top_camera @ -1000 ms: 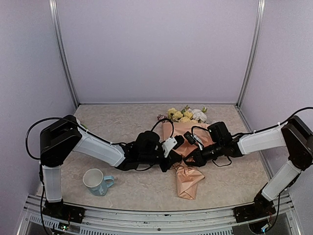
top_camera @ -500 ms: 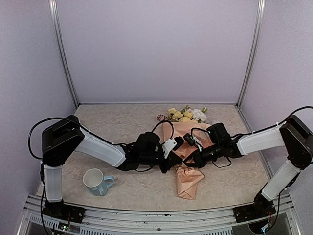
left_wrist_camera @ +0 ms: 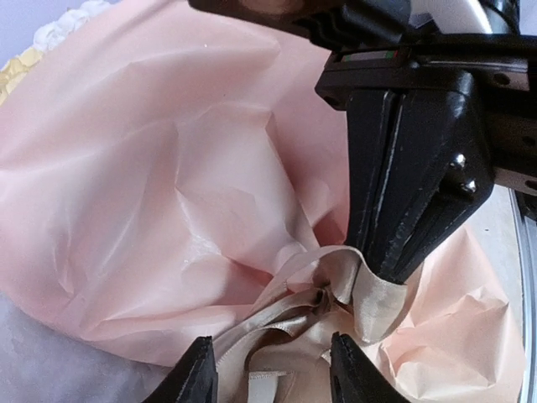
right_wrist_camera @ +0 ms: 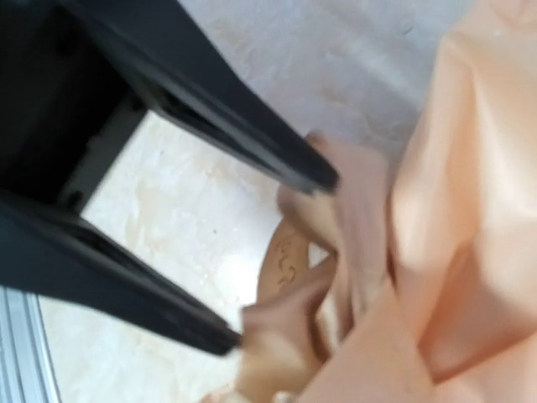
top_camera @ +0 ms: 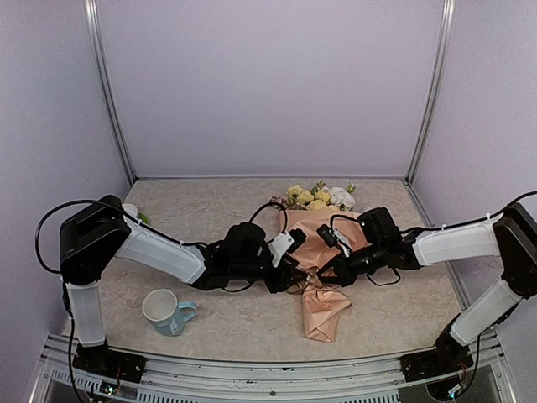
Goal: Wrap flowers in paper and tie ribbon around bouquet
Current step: Cross the half-tied ribbon over the folded bouquet.
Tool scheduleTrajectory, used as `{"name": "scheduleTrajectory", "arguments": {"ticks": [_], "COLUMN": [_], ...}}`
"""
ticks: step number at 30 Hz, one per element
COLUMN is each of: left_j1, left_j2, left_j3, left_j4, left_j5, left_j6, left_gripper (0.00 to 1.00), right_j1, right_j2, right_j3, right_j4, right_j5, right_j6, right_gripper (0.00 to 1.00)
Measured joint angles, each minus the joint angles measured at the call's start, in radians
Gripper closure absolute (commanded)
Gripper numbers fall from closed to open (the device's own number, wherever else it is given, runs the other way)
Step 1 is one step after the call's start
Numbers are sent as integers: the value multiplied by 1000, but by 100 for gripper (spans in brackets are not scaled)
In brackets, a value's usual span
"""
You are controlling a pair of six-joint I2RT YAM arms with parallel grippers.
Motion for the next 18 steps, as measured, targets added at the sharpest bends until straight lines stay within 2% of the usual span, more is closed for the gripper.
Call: {"name": "scheduleTrajectory", "arguments": {"ticks": [5,10,14,18], "left_j1": [0,0,-1,-20], "left_j2": [-55,-63,-64,-70], "left_j3": [-5,-5,-5,-5], "left_j4": [-18,-41,-105,-179], "left_j5": [-6,-2,34,40], "left_j6": [18,29,85,185], "left_gripper": [55,61,60,52], "right_j1": [0,0,0,0], "right_j2": [-27,-36,-41,-40], "right_j3": [2,6,6,6], "right_j4": [-32,-63,-67,-69], "right_j5": [32,52,53,53], "right_j6": [-4,-8,-12,-20], "right_gripper": [100,100,100,100]}}
